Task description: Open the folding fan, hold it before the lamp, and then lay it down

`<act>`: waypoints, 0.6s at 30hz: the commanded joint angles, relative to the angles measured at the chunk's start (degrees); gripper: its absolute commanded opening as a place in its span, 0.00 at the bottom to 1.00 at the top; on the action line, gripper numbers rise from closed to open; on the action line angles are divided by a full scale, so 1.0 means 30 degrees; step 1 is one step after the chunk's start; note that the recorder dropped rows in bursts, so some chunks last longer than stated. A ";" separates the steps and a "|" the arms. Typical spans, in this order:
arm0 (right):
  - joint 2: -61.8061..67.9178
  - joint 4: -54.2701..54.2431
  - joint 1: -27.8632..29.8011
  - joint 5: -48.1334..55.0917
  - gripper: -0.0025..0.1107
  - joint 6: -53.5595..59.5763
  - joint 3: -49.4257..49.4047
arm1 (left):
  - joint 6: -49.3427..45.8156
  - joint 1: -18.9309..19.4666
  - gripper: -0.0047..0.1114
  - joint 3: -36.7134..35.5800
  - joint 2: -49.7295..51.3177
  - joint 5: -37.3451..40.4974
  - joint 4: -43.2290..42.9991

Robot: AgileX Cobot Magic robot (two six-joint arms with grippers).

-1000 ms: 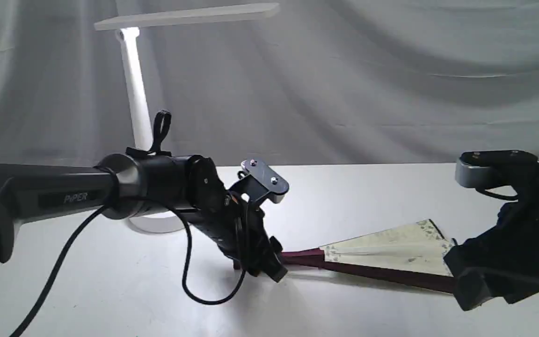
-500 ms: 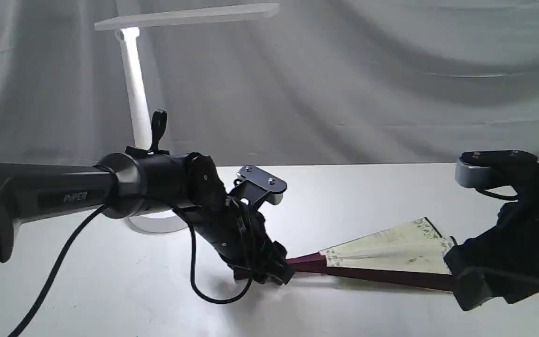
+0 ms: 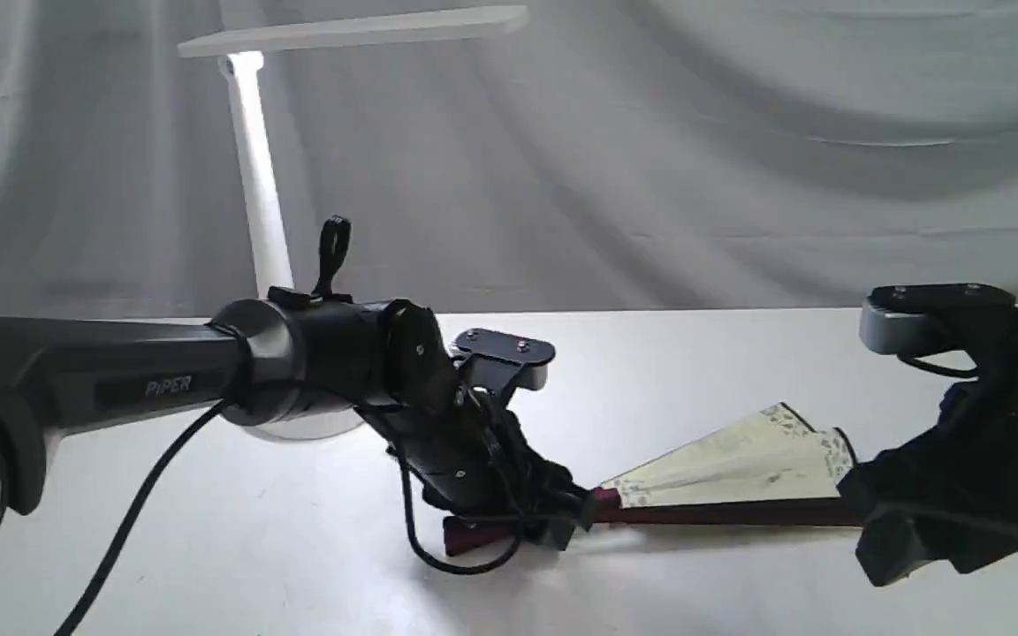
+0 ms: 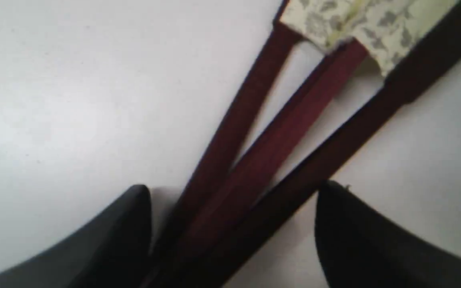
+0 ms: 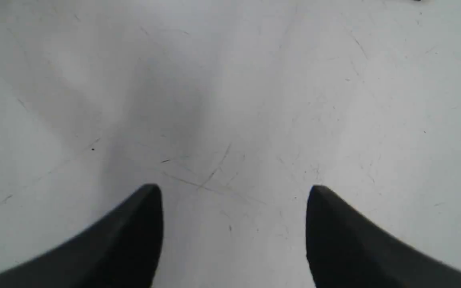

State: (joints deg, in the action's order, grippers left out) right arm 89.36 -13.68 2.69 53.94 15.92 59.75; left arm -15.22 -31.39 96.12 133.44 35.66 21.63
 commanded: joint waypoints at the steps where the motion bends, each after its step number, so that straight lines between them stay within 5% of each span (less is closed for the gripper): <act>1: -0.0102 -0.0136 0.0056 -0.0133 0.50 -0.0034 -0.0099 | 0.2501 -0.0045 0.53 0.0065 -0.0004 -0.0827 -0.1238; 18: -0.0102 -0.0278 0.0056 -0.0257 0.50 -0.0036 -0.0099 | 1.1877 -0.0045 0.53 0.0065 -0.0004 -0.1160 -0.1751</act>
State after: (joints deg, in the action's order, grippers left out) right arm 89.36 -13.82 2.69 53.83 15.92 59.75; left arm 15.28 -31.43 96.12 133.44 33.87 16.52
